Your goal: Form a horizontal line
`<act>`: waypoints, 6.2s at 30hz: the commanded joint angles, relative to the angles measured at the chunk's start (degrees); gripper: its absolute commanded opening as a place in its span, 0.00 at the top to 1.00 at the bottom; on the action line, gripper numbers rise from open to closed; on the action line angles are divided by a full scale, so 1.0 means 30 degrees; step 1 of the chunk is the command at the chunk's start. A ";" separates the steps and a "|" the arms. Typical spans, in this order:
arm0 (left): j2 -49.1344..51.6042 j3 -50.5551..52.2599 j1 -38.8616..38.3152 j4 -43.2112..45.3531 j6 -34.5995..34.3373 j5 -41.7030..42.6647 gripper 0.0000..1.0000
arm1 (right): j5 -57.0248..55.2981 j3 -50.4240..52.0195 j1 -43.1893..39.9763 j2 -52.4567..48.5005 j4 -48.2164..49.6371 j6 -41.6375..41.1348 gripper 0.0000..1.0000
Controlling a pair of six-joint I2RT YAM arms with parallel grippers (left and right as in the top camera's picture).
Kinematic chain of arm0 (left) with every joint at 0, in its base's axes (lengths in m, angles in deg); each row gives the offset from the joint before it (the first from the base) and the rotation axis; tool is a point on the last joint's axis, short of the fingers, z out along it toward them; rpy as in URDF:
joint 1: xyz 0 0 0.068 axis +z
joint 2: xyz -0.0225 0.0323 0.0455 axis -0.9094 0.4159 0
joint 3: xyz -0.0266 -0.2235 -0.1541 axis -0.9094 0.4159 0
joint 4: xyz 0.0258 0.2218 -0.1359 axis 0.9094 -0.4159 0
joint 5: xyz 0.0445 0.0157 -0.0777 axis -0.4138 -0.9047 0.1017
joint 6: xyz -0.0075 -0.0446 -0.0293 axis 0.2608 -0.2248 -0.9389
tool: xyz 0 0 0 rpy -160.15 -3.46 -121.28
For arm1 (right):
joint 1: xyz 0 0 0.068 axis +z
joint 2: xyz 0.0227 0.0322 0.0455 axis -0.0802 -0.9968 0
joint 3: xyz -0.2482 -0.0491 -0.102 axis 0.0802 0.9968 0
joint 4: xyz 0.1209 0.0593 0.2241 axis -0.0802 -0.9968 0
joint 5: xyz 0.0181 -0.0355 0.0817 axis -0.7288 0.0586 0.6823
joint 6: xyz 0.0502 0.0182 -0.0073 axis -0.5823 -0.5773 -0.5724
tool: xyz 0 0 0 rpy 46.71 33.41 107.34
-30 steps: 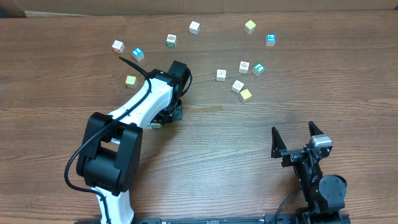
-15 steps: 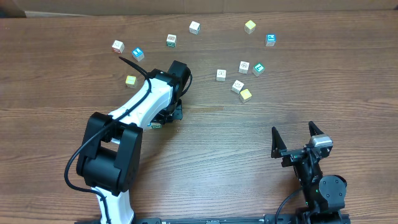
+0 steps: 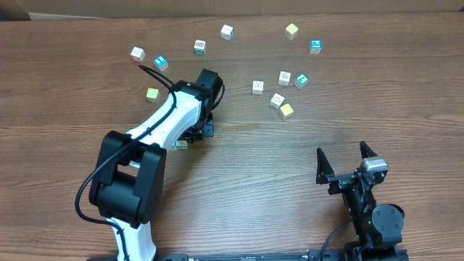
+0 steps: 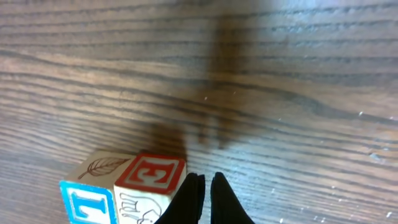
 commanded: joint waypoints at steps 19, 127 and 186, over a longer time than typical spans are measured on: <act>0.0051 0.0175 0.7089 0.2499 -0.0240 -0.0896 0.95 | -0.0095 0.0197 0.0109 0.0226 0.0131 0.0080 0.00; 0.0051 0.0211 1.6903 0.2055 -0.0277 -0.0845 0.00 | 0.2608 0.0189 0.0109 -0.0219 0.0364 -0.2084 0.00; 0.0051 0.0211 1.6895 0.2084 -0.0277 -0.0838 0.00 | 0.3279 -4.1550 0.0109 -3.4068 -2.5361 -0.0546 0.00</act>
